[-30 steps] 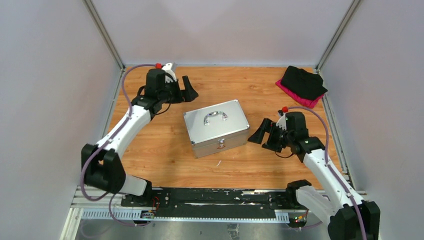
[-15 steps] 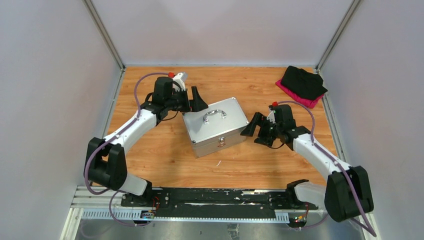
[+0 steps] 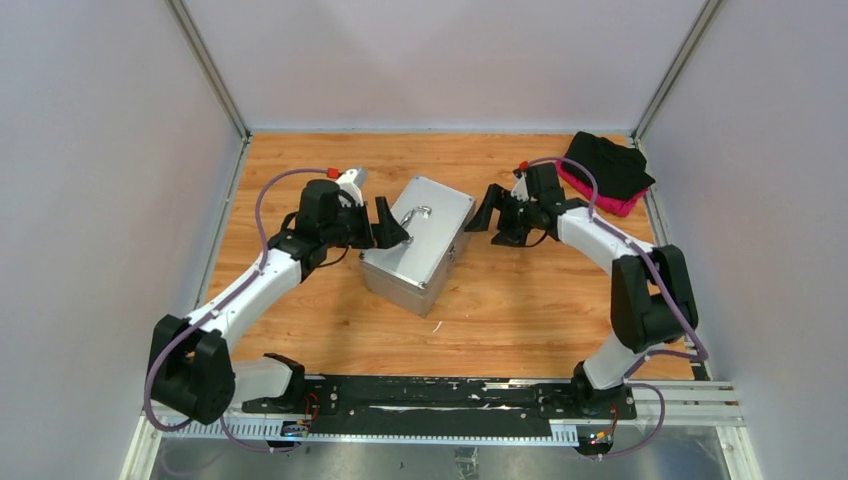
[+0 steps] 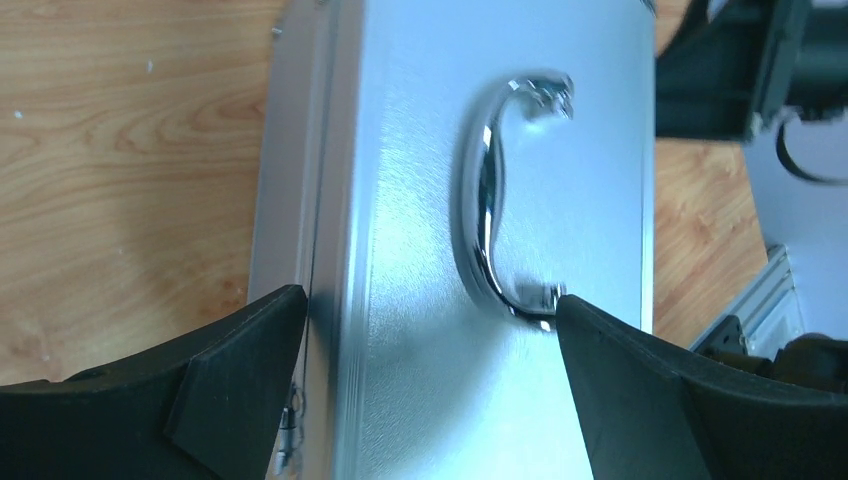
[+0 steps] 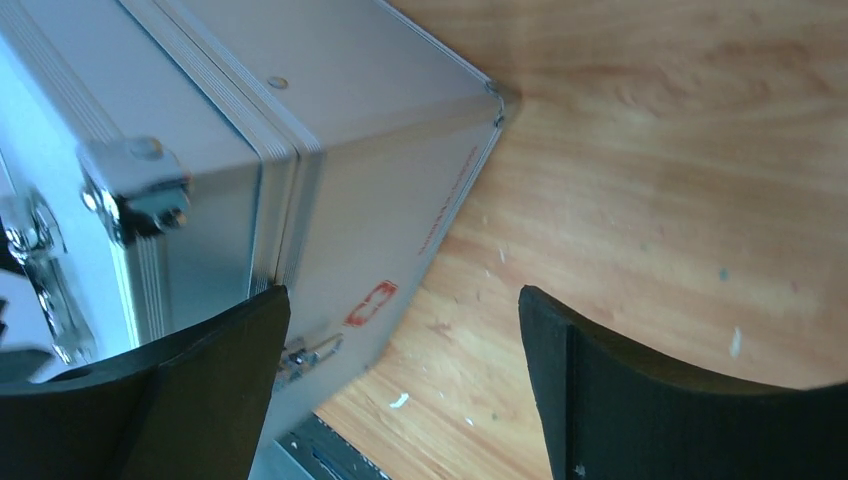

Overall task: Organize the medicine kit
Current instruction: Adjust the medicine box at the center of the board.

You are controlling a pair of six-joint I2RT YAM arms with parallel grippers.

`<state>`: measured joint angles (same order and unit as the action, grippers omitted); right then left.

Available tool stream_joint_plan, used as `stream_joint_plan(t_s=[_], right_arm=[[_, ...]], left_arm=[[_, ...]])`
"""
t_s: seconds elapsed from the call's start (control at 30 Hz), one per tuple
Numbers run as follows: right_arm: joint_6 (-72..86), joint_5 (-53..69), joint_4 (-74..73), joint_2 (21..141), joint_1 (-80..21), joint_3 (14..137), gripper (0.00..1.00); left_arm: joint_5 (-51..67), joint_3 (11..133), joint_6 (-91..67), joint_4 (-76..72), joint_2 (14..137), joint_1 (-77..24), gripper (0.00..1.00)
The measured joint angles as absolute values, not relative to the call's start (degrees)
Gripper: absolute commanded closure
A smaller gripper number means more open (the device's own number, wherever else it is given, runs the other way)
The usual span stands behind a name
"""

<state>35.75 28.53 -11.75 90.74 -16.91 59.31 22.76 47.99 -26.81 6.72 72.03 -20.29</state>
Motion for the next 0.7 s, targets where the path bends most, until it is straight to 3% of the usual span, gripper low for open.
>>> stream_joint_plan(t_s=[0.2, 0.4, 0.7], right_arm=[[34.94, 32.1, -10.68, 99.39, -16.91, 67.07, 0.12], [34.98, 32.01, -9.5, 99.66, -17.08, 67.16, 0.12], [41.87, 25.19, -4.21, 80.38, -14.11, 46.89, 0.12]], left_arm=[[18.61, 45.36, -26.87, 11.4, 64.95, -26.68, 0.0], [17.45, 42.72, -28.27, 12.49, 60.42, -28.86, 0.0], [7.03, 46.85, -27.16, 19.55, 58.24, -29.02, 0.0]])
